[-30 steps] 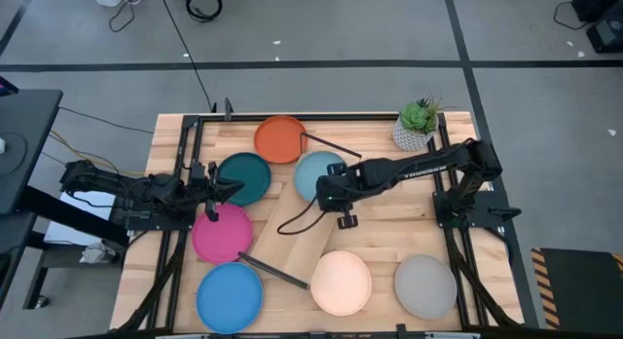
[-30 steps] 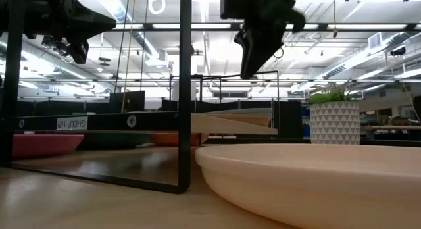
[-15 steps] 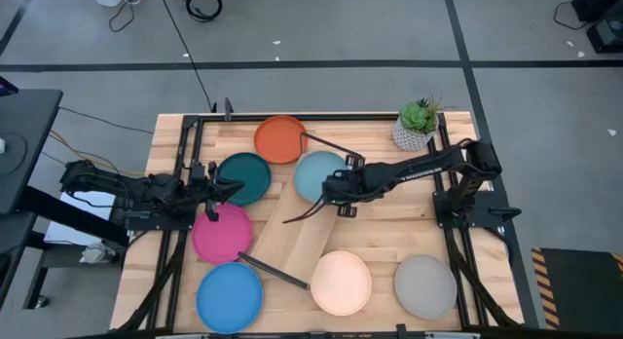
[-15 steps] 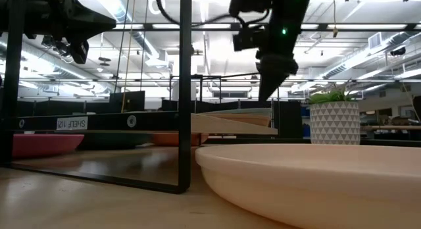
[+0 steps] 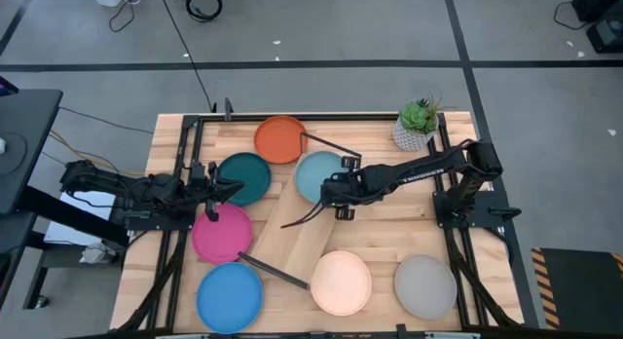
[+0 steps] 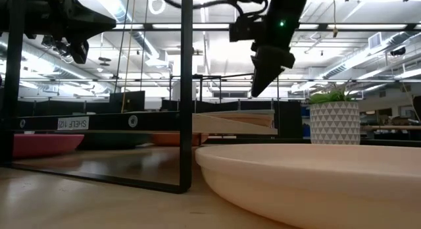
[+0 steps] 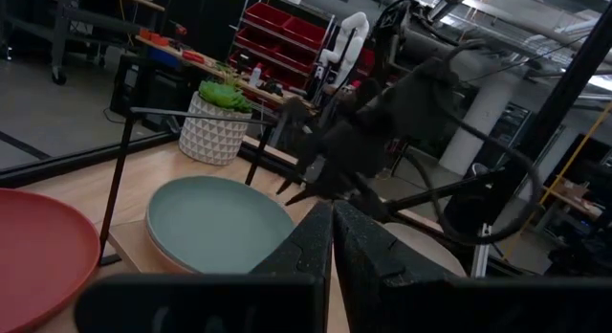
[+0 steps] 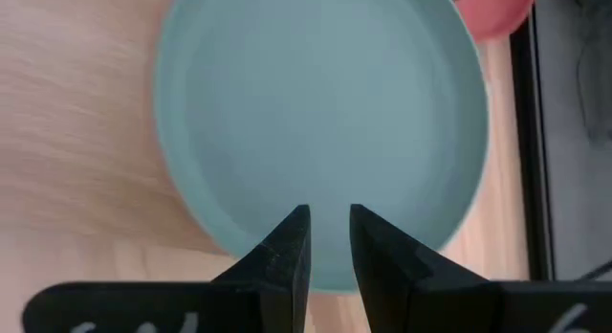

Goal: Place and stack plates onto a shelf
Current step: Stack the light blue plate on top of the brown plate on the shelf

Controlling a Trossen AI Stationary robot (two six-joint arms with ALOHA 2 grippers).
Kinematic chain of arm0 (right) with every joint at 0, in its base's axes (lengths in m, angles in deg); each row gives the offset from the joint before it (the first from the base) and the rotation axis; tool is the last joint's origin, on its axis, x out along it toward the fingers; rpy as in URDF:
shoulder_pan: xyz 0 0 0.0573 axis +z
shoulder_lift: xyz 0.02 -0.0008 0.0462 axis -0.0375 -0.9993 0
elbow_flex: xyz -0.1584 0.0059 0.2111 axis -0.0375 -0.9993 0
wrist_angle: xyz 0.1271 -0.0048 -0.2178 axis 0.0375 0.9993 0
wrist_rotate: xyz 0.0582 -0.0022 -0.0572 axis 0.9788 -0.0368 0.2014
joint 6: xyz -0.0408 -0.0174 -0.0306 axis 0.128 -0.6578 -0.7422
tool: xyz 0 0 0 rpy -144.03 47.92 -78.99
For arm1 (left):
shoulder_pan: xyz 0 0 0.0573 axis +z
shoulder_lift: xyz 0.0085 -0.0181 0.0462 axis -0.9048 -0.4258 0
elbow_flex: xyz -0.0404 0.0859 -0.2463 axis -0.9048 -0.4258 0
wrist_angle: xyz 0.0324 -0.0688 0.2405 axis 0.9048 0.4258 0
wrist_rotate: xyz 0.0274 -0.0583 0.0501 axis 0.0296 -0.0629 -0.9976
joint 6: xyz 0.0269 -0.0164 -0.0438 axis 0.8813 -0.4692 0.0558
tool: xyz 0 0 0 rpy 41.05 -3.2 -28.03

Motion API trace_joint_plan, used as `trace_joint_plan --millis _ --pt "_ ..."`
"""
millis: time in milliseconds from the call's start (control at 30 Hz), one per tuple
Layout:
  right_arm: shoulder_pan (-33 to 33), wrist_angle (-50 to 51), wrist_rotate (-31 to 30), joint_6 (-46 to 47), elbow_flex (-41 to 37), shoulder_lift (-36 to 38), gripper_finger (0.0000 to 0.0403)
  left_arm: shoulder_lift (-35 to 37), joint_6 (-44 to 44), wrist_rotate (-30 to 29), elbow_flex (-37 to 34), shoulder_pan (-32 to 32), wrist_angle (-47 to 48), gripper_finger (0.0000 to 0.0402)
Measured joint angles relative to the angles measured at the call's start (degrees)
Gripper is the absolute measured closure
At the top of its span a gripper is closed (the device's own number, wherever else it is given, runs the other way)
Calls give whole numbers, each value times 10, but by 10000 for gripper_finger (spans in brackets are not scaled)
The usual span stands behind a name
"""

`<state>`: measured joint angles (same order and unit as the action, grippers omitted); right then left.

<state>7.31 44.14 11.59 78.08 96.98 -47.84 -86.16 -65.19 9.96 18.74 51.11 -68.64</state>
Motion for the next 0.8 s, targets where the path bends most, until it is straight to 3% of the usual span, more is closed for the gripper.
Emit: trace_joint_plan --millis 267,400,533,800 --pt "-34 4 -39 69 -29 -1 320 0 0 0 0 0 0 381" --pt "-36 -1 1 44 -42 -2 320 0 0 0 0 0 0 381" --pt "-11 -4 2 -6 -19 -2 320 0 0 0 0 0 1 381" --pt "8 -25 104 -67 -28 -1 308 0 -1 0 0 0 1 381"
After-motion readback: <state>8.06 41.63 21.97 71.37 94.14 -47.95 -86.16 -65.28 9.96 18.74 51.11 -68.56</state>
